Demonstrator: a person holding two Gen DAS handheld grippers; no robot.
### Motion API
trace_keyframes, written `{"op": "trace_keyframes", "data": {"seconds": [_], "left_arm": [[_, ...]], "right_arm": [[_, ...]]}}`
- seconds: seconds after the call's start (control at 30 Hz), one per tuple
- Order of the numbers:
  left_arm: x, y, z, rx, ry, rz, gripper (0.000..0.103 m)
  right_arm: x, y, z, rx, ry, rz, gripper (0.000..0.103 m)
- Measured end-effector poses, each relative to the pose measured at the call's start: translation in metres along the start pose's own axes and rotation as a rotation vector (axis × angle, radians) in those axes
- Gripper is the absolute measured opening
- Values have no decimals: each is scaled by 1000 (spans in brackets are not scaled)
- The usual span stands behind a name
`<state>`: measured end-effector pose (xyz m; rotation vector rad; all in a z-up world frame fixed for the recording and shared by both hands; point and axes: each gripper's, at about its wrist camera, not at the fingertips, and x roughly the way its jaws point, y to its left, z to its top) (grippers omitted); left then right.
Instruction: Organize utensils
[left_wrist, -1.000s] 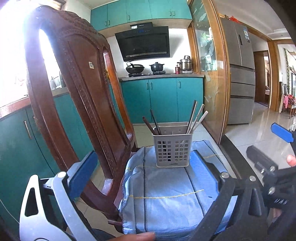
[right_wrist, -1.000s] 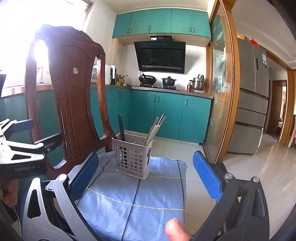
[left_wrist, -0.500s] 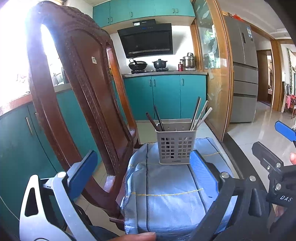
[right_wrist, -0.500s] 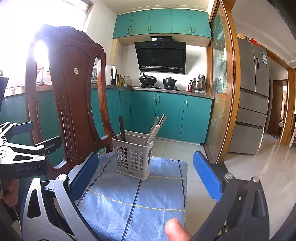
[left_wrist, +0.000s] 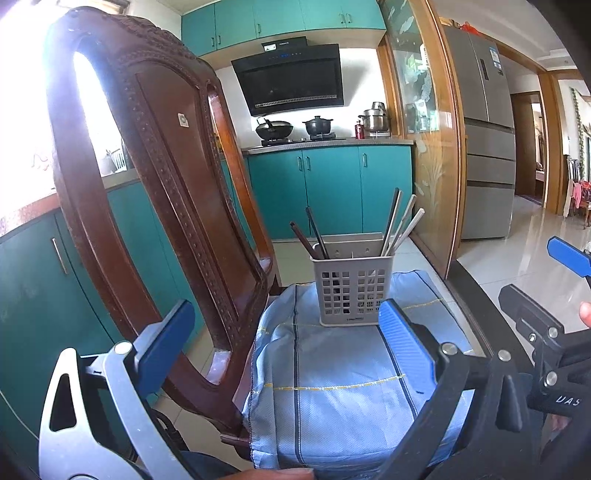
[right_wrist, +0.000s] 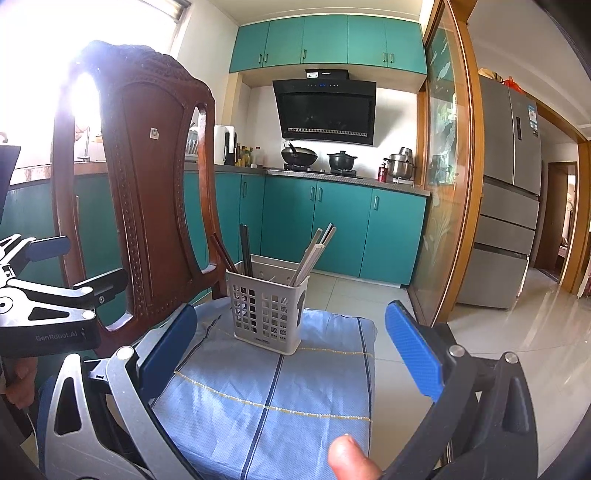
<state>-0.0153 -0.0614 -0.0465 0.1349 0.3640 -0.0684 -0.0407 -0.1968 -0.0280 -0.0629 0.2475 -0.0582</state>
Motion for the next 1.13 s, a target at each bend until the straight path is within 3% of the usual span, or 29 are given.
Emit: {"op": "trace_keyframes", "data": {"seconds": [0.93, 1.0, 1.07, 1.13], "left_arm": [[11, -12, -3, 17, 17, -5, 99], [17, -12, -4, 6, 45, -18, 99], [24, -11, -7, -5, 86, -32, 99], [39, -12, -13, -15, 183, -53, 99]], "right_arm": [[10, -15, -9, 22, 29, -8, 100], [20, -20, -15, 51, 54, 0, 100], [46, -28, -27, 100, 136, 7, 100], [94, -40, -50, 175, 295, 24, 100]]}}
